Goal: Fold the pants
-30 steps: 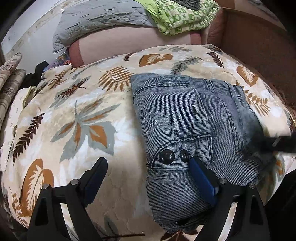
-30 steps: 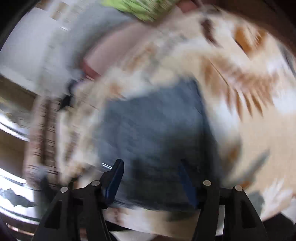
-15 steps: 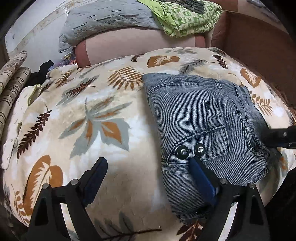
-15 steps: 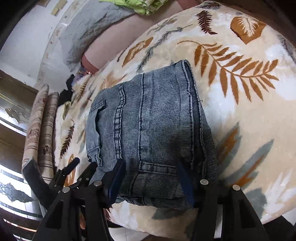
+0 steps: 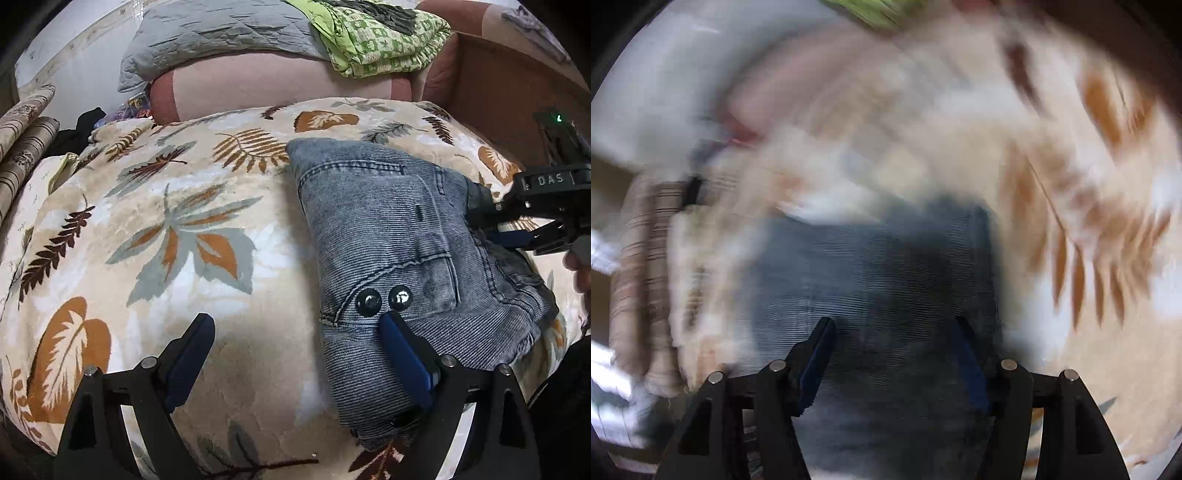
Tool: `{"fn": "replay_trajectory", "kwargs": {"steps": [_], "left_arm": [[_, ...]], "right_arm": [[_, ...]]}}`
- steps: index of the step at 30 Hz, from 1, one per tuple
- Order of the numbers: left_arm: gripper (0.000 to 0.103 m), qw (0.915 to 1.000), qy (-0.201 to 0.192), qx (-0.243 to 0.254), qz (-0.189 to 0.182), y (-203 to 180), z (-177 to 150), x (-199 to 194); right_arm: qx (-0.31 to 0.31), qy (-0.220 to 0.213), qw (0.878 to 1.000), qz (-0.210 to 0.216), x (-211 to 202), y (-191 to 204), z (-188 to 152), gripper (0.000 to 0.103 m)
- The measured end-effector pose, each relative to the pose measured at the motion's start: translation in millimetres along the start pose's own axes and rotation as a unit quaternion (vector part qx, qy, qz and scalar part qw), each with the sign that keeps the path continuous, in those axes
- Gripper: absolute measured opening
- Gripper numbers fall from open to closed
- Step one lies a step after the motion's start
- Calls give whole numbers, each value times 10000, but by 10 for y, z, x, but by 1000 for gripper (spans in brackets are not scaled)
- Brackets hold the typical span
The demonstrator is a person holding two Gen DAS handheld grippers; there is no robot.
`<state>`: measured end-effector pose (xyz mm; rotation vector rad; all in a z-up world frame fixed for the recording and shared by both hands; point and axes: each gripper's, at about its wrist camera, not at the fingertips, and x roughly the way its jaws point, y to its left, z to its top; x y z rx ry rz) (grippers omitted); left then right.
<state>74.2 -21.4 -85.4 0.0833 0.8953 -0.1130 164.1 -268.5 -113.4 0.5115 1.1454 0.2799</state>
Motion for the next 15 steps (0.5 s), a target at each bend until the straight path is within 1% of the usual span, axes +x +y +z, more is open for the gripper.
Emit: {"fn": "replay_trajectory", "kwargs": {"steps": [2,3,5,8,10,11,12,14,15], "left_arm": [[92,10000,-14,-9,-39,15,0,4],[93,10000,7,-42,-71,25,5,16],[93,9999,26,-88,-109,37,7,17],[93,9999,18,-89,-120,39,2,11],[93,9999,19,-74,-121,40,3,7],[93,9999,18,-88,-128,42,-1,8],[93,9999,20,-98,-130,43,-2,10],[93,9999,17,-93,-118,37,-1,8],[93,9999,21,-96,-112,36,-1,8]], "right_arm": [[-100,-56,9999,-52,-76,63,-26,67],[-382,12,9990,-243,-54,139,-49,67],[-640,53,9971,-410,-19,205,-72,67],[-463,49,9979,-450,-38,223,-75,67],[-408,117,9971,-627,-102,315,-75,67],[-447,69,9966,-686,-175,350,-42,67],[-569,-135,9965,-598,-307,479,-34,67],[-737,-333,9960,-390,-424,682,16,67],[-880,-399,9952,-184,-483,837,54,67]]}}
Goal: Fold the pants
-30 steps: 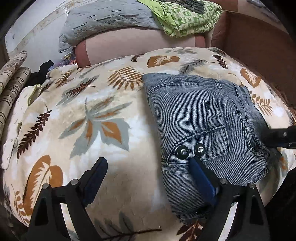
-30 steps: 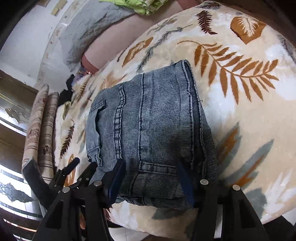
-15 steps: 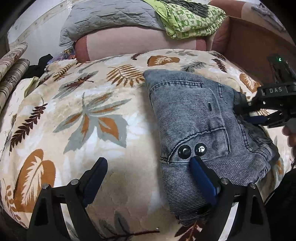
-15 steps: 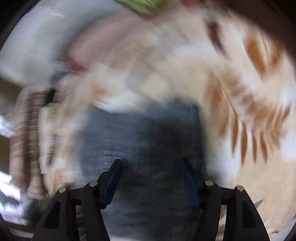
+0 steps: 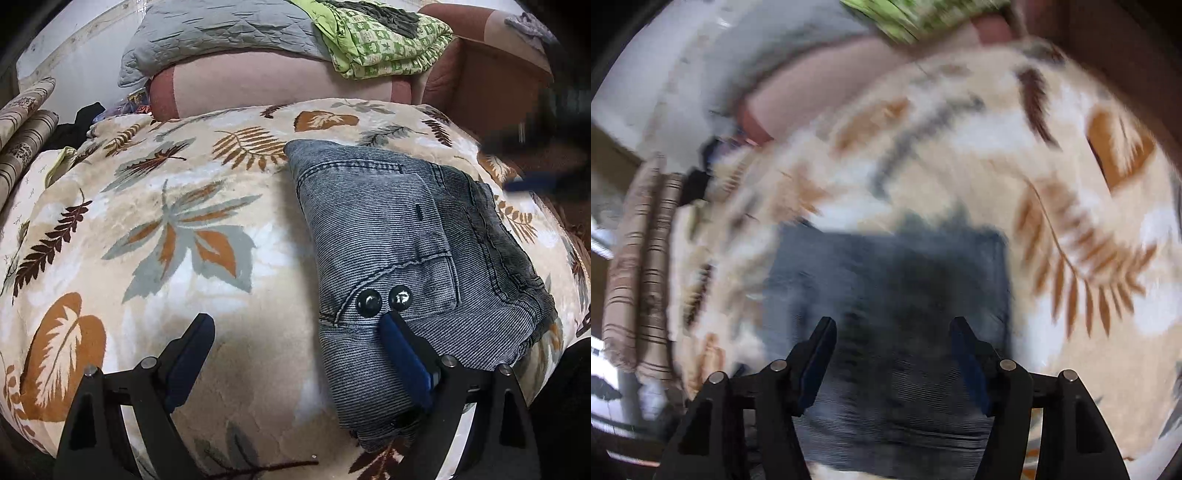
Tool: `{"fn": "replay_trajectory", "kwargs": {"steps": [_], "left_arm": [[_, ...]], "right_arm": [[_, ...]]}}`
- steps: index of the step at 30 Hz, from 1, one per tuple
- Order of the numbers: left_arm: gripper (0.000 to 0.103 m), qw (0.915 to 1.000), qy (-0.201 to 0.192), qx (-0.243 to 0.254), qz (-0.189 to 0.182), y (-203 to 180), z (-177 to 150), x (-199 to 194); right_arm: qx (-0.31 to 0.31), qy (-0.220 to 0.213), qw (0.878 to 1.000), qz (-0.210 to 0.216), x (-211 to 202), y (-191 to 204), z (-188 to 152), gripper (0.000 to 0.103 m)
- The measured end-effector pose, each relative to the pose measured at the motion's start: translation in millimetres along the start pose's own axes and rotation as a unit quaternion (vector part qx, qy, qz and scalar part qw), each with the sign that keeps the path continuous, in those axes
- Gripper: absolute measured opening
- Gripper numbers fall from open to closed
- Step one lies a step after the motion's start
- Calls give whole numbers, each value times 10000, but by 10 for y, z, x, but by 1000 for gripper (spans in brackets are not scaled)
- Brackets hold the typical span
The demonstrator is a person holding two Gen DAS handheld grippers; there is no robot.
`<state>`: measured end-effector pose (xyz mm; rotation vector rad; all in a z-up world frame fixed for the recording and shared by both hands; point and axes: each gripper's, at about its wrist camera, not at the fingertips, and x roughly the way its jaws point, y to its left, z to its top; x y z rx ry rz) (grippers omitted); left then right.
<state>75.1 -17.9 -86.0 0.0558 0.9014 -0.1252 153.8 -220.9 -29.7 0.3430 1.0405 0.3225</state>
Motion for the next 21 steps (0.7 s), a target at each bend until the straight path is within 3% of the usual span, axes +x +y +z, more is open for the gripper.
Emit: {"fn": "replay_trajectory", "kwargs": {"steps": [4,5,7,8,15,17,19,21], "left_arm": [[93,10000,17,11,18,-4,5,1],[93,10000,21,14,25,-7,6,0],[93,10000,22,27,28,-20,10,2],[93,10000,39,44,69,-33,13,9],[92,9997,-1,-164,-165,56,54,-74],[92,9991,-37,-282,-306,108,86,-131],[92,9970,-183,-559,-495,187,115,-217],[92,9928,-327,-913,-697,307,132,-299]], "right_arm": [[-115,82,9966,810,163,179,170,67],[-43,178,9967,792,294,110,180,67],[460,725,9959,267,756,-246,115,67],[851,768,9914,623,885,-434,29,65],[381,459,9971,467,383,-250,-49,64],[341,422,9981,275,341,-334,-151,69],[417,707,9966,-27,537,-562,-236,71],[626,472,9967,231,479,-643,-248,71]]}}
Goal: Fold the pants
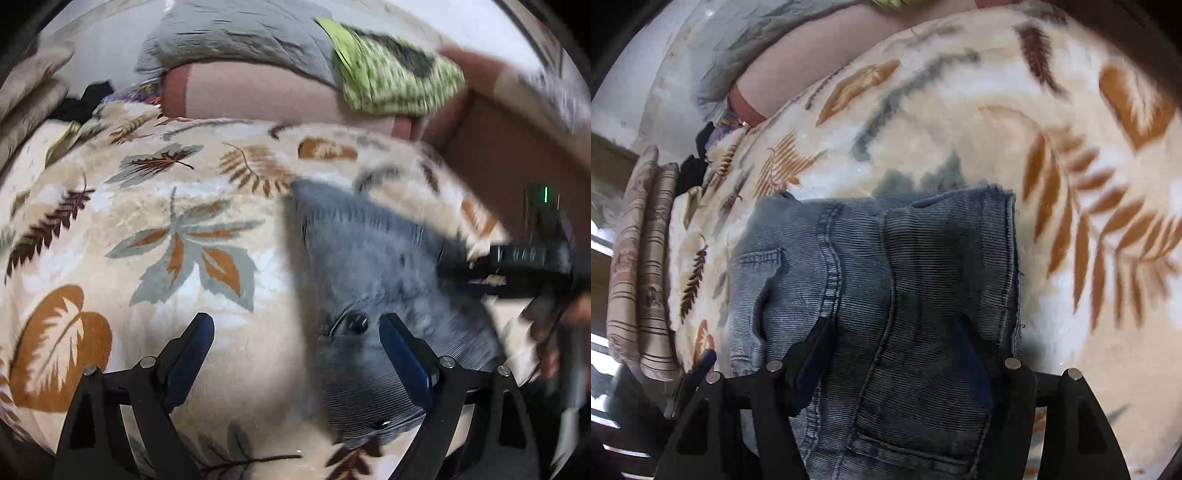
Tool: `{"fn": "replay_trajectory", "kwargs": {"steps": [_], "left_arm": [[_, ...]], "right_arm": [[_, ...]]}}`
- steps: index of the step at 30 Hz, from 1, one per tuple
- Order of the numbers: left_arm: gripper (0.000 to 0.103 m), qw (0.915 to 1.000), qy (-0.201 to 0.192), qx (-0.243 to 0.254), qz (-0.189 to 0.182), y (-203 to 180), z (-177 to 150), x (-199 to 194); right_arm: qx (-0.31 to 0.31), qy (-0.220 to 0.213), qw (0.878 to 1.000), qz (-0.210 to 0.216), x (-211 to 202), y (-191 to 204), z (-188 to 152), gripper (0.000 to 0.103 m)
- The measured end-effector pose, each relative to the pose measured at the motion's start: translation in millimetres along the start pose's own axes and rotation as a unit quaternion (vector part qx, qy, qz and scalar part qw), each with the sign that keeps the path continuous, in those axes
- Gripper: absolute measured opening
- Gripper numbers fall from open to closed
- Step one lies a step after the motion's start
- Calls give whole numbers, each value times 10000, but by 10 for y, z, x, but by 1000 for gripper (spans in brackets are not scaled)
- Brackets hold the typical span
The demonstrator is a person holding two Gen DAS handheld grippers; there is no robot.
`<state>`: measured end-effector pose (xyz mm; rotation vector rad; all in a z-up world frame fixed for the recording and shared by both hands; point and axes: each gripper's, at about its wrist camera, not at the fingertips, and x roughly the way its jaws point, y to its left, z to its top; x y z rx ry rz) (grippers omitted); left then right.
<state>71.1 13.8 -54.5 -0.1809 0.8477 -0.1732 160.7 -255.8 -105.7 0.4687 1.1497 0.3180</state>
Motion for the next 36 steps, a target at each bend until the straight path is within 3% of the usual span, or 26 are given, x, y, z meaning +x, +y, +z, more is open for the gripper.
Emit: {"fn": "replay_trajectory", "kwargs": {"steps": [4,8,10,11,13,16,19,24,30,33,36], "left_arm": [[92,9997,59,-215,101,113,14,53],[92,9987,499,-36,95,41,-73,236],[92,9986,520,100,88,-23,-117,259],[92,9986,488,161,116,-50,-124,252],[92,9986,478,207,118,-67,-125,237],[92,9986,485,187,101,-50,-126,212],[92,9986,497,151,123,-41,-133,228],[92,9986,461,194,187,-68,-132,198],[92,9985,430,228,260,-108,-134,166],[92,9983,449,237,280,-135,-131,163],[92,9981,424,319,328,-175,-134,128]], "right_arm": [[-136,66,9994,-313,-159,181,66,70],[-442,-283,9986,23,-363,477,218,70],[-442,-379,9983,41,-308,520,323,71],[-415,-265,9986,-185,-157,466,384,71],[-310,293,9925,-1142,280,239,410,71],[-243,42,9945,-1018,246,236,378,72],[-340,193,9931,-1110,110,303,339,72],[-474,-106,9964,-694,-296,417,-5,72],[-807,26,9954,-509,-324,526,-518,72],[-1501,142,9807,-1243,-72,508,-772,72],[-1893,-113,9685,-1612,-71,644,-875,73]]}}
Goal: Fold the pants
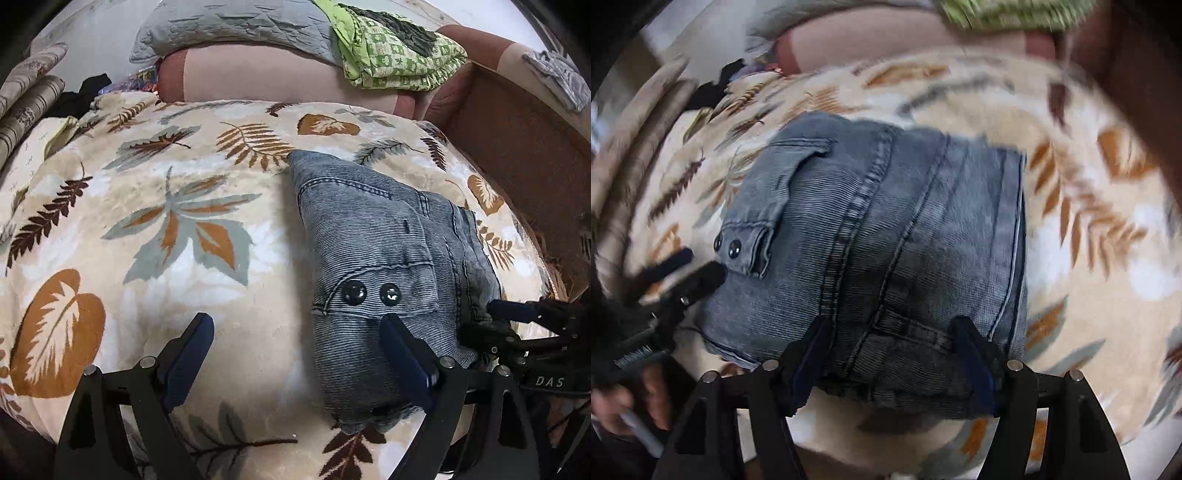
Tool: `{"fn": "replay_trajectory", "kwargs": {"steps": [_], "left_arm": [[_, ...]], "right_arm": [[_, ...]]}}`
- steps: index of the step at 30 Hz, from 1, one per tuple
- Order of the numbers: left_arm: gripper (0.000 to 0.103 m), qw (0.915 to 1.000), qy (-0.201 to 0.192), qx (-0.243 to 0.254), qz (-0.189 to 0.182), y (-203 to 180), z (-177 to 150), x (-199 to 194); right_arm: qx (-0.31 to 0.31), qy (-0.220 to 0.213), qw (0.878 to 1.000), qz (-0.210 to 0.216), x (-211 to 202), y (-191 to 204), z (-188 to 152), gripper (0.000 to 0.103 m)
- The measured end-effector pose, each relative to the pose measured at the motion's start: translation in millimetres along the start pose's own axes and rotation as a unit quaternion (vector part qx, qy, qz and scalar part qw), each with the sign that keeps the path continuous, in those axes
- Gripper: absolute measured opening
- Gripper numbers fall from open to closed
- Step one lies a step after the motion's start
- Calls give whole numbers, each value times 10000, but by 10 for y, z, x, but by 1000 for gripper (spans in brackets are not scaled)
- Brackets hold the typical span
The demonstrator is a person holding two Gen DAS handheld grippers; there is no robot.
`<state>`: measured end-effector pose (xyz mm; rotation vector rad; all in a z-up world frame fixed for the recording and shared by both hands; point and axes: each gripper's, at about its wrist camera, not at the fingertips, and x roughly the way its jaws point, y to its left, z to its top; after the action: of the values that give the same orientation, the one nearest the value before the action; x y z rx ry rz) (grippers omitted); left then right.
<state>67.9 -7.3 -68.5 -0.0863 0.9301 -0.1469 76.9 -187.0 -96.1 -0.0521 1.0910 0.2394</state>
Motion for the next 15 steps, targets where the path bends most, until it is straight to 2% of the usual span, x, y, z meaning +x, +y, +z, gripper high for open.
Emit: {"fn": "replay_trajectory", "kwargs": {"steps": [2,5,7,9,15], "left_arm": [[92,10000,-32,19,-8,-5,-2,-32],[92,10000,-57,8,51,11,2,-53],[92,9999,-5,-59,101,32,21,-32],[92,9999,33,-92,128,40,44,-28],[92,9997,-35,25,253,8,98,-65]], "right_arm": [[106,-54,9999,-35,-70,1,18,73],[201,-383,9991,20,-190,-37,-27,73],[14,-9,9999,-129,51,-63,-85,75],[-146,-144,9995,-229,0,-25,-77,76],[241,-203,9995,-40,-194,-196,-28,77]]}}
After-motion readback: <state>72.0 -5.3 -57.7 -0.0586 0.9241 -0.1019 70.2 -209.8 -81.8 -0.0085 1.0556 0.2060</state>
